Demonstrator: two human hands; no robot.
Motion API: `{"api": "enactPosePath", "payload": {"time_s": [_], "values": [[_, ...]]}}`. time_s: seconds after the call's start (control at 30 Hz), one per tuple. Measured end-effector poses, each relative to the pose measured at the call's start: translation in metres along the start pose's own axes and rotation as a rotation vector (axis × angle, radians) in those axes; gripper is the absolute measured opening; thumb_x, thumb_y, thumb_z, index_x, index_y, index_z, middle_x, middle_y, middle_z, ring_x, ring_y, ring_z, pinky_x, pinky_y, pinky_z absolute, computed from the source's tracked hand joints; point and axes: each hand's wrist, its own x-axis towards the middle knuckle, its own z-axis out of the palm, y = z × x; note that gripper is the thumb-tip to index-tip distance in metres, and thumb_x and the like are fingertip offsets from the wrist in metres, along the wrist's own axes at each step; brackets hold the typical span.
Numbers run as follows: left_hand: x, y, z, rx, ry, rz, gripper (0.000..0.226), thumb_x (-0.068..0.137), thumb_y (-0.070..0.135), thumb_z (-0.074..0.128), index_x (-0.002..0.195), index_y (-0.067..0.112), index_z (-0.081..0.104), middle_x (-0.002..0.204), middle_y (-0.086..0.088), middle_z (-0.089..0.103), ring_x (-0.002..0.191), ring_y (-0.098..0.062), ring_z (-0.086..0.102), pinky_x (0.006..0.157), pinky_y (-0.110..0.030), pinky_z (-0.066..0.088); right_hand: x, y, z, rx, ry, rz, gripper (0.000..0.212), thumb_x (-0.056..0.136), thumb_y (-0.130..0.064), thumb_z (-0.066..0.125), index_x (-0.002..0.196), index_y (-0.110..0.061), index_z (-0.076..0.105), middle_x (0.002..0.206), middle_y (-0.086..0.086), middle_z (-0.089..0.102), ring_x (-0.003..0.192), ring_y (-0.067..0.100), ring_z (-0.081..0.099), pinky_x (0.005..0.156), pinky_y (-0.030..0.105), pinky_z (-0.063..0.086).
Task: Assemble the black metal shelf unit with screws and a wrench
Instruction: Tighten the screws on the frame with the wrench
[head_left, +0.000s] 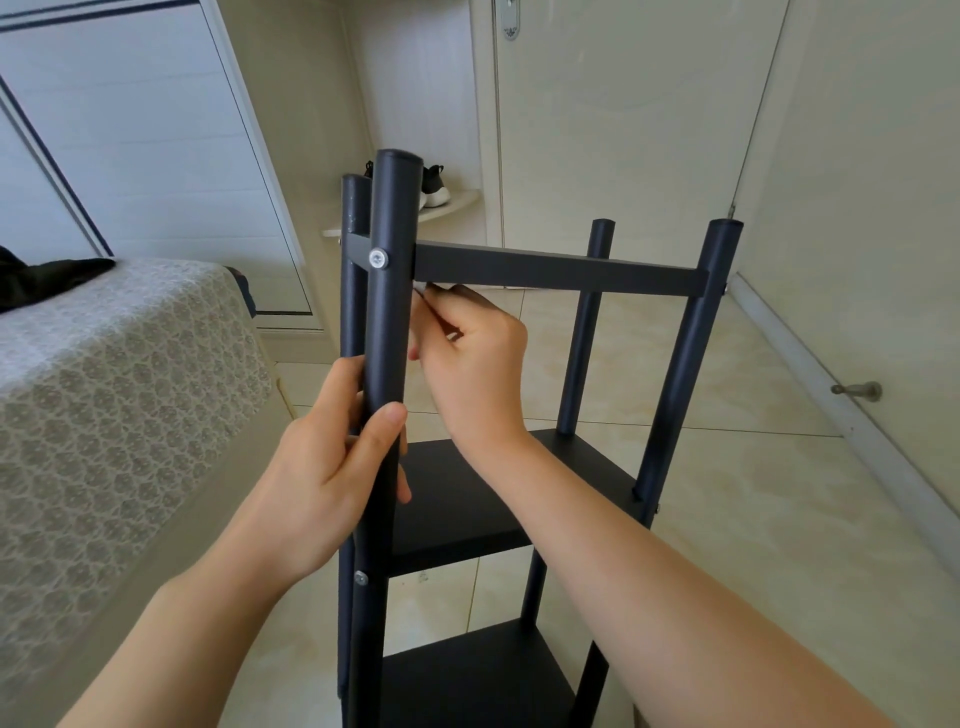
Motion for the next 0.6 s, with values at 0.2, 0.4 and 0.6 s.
{"api": "enactPosePath", "payload": {"time_s": [0.2, 0.4, 0.6], "values": [[0.000, 0.001, 0.000, -0.053, -0.015, -0.031, 0.007, 0.096, 0.045, 0.043, 0.101, 0.046, 0.047, 0.084, 0.000, 0.064, 0.064, -0.024, 0.072, 0.062, -0.032, 0.058, -0.013, 0.009, -0.034, -0.089, -0.226, 0.243, 0.029, 0.097, -0.018, 0.060, 0.075, -0.004, 0.072, 0.060, 0.003, 0.063, 0.059, 0.013, 0.061, 0.068, 0.030, 0.052], [0.000, 0.001, -0.002, -0.071, -0.029, -0.040, 0.010, 0.093, 0.048, 0.042, 0.102, 0.049, 0.046, 0.084, 0.000, 0.064, 0.066, -0.025, 0.072, 0.066, -0.037, 0.055, -0.018, 0.014, -0.089, -0.219, -0.355, 0.314, 0.019, 0.095, -0.020, 0.062, 0.089, -0.010, 0.077, 0.060, 0.000, 0.060, 0.059, 0.013, 0.055, 0.058, 0.019, 0.044], [-0.002, 0.001, -0.002, -0.010, -0.014, -0.053, 0.027, 0.087, 0.052, 0.046, 0.111, 0.040, 0.043, 0.087, 0.005, 0.066, 0.070, -0.019, 0.073, 0.073, -0.041, 0.058, -0.019, 0.014, -0.147, -0.378, -0.371, 0.373, 0.013, 0.093, -0.019, 0.065, 0.090, -0.017, 0.077, 0.064, -0.007, 0.064, 0.060, 0.001, 0.055, 0.057, 0.009, 0.040]]}}
